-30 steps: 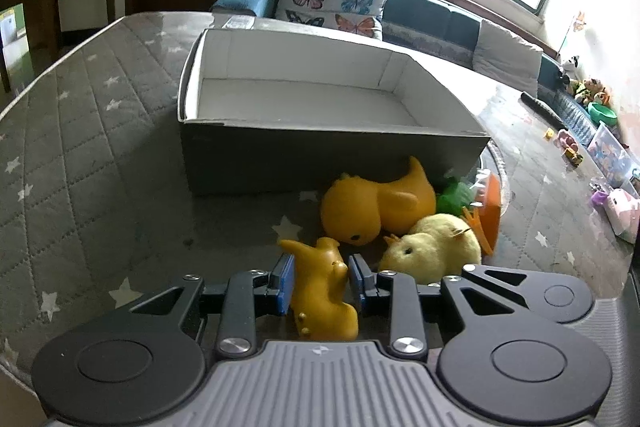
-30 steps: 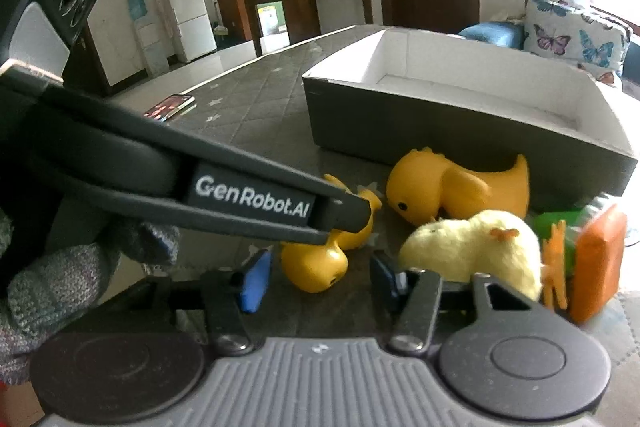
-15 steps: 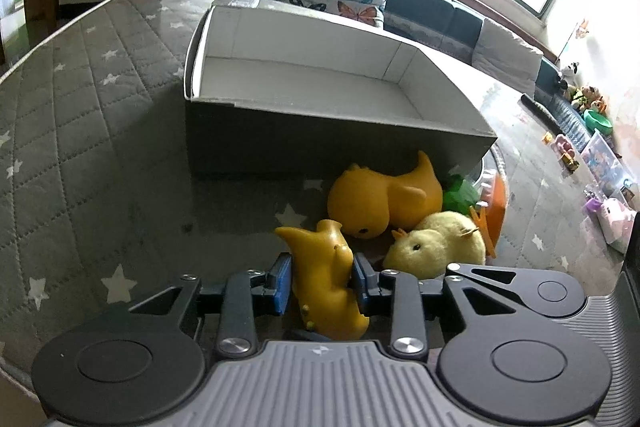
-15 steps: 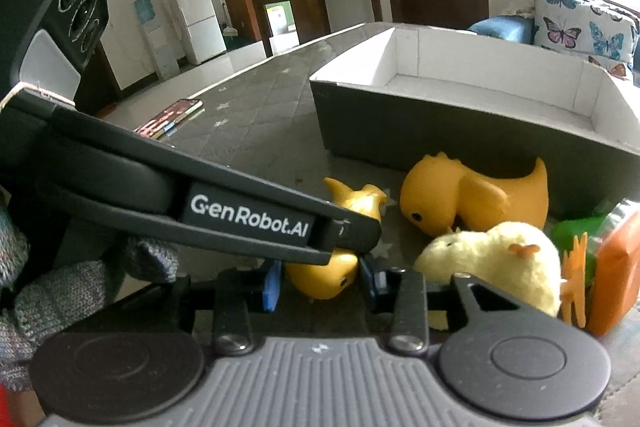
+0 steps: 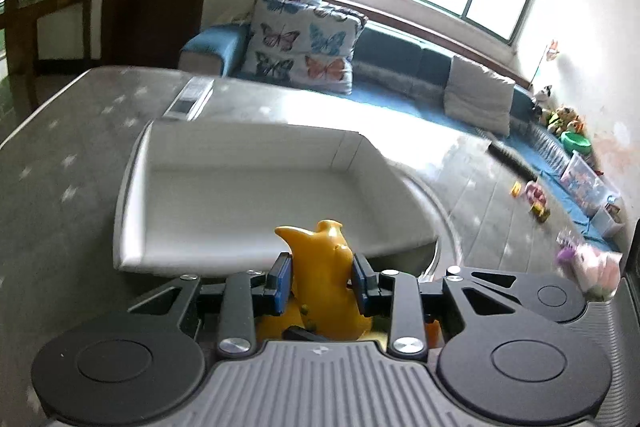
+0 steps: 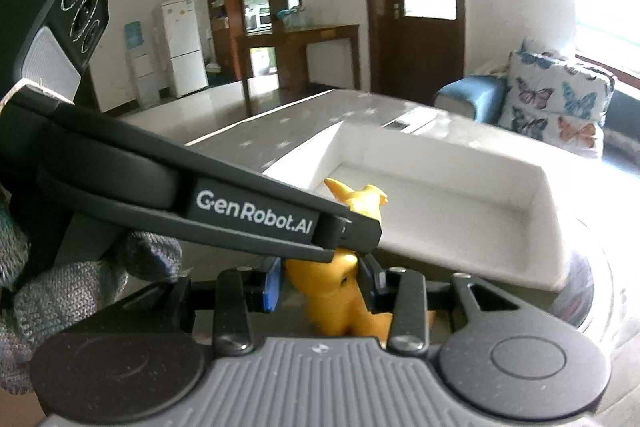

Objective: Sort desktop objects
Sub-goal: 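Lift the yellow duck with the left gripper and carry it over the grey box, then open the left gripper to drop the duck into the box, then move the left gripper to the yellow plush chick and grasp it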

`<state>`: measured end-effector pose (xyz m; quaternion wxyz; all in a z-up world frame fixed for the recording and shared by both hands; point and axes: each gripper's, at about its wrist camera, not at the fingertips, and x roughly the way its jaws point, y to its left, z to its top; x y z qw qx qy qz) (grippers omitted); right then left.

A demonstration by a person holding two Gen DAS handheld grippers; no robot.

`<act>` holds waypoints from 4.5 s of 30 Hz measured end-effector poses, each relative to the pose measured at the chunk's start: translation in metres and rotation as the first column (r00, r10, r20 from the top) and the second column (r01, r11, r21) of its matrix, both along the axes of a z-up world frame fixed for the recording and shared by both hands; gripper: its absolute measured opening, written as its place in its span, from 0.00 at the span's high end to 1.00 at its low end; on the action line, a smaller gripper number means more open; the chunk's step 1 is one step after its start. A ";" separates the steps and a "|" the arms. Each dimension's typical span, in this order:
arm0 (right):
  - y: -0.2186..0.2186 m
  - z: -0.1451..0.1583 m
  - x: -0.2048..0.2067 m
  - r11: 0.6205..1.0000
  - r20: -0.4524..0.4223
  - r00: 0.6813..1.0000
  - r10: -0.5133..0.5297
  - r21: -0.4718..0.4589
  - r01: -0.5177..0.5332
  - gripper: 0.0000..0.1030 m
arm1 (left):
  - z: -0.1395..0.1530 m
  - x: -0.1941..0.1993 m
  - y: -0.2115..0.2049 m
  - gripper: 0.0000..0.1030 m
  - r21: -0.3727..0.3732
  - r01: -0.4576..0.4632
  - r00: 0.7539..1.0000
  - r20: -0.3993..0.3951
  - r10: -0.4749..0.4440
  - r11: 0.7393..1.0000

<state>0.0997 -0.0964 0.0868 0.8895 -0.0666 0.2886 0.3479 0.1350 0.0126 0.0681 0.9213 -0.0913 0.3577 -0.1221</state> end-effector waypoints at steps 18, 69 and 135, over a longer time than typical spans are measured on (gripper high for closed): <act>-0.020 -0.024 0.134 0.990 -0.140 0.988 -0.060 -0.136 0.041 0.63 | -0.047 0.137 -0.034 0.67 -0.099 0.026 0.985 -0.165 -0.043 0.995; -0.057 0.000 -0.010 0.997 0.006 0.999 -0.054 -0.058 0.055 0.41 | -0.017 0.007 -0.028 0.67 0.007 0.001 1.000 0.010 -0.001 1.000; -0.032 -0.056 -0.032 0.988 -0.086 0.996 -0.014 -0.151 0.001 0.44 | -0.080 -0.050 0.018 0.63 -0.172 0.040 0.985 -0.157 -0.068 0.984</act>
